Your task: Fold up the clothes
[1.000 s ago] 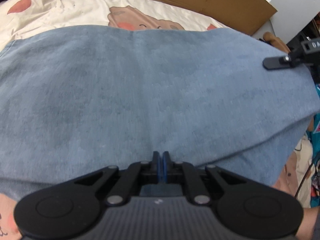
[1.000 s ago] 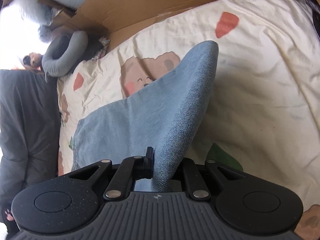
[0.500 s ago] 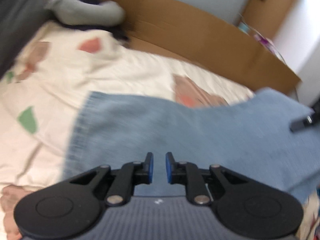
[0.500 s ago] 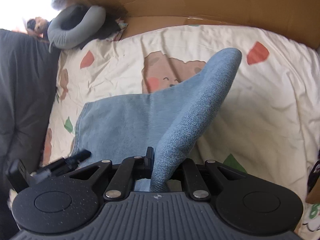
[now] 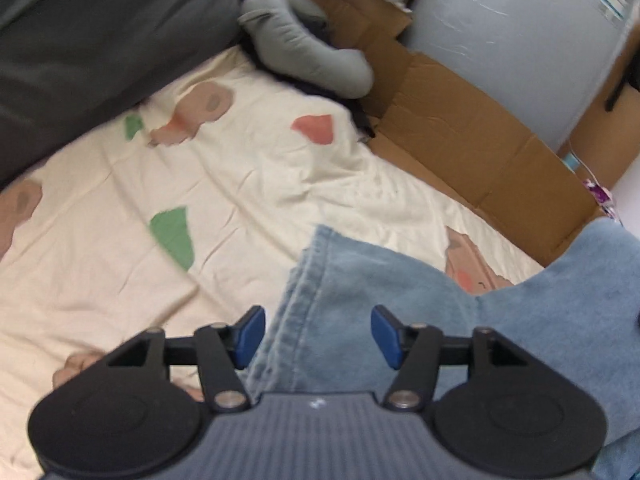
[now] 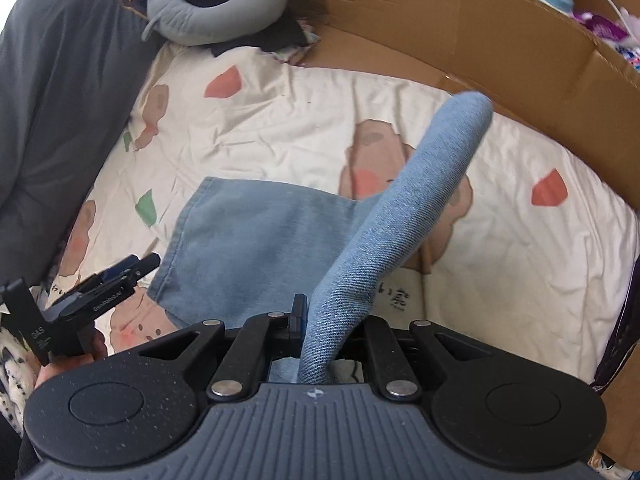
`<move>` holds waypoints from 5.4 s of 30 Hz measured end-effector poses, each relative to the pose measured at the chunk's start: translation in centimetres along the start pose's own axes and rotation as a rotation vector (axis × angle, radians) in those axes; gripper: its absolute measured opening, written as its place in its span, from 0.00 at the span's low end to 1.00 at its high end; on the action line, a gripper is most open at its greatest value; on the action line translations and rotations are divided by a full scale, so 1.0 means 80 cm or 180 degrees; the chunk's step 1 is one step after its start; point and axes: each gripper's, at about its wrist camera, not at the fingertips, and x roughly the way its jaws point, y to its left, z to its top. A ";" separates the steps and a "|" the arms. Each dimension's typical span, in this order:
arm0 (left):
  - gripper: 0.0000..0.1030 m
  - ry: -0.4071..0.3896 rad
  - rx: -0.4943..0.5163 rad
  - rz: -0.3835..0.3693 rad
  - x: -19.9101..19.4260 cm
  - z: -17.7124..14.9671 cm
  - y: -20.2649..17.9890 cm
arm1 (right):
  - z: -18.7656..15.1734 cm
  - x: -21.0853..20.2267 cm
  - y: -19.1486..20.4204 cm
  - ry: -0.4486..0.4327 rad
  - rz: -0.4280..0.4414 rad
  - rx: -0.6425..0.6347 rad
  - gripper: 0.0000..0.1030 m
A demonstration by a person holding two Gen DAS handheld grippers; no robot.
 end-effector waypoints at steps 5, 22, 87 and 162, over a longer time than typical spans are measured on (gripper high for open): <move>0.60 0.0006 -0.0146 0.0024 0.002 -0.003 0.019 | 0.008 0.008 0.027 -0.0009 -0.0050 0.0058 0.07; 0.58 -0.0121 -0.0578 0.0013 -0.019 -0.013 0.068 | 0.034 0.060 0.126 -0.0087 0.0061 0.0027 0.07; 0.32 0.0259 0.0501 -0.0489 0.066 0.041 0.002 | -0.098 0.232 -0.037 -0.1177 0.0577 0.1683 0.36; 0.09 0.0292 0.0051 -0.0408 0.114 0.051 0.049 | -0.016 0.267 -0.024 -0.1583 0.0032 0.0594 0.25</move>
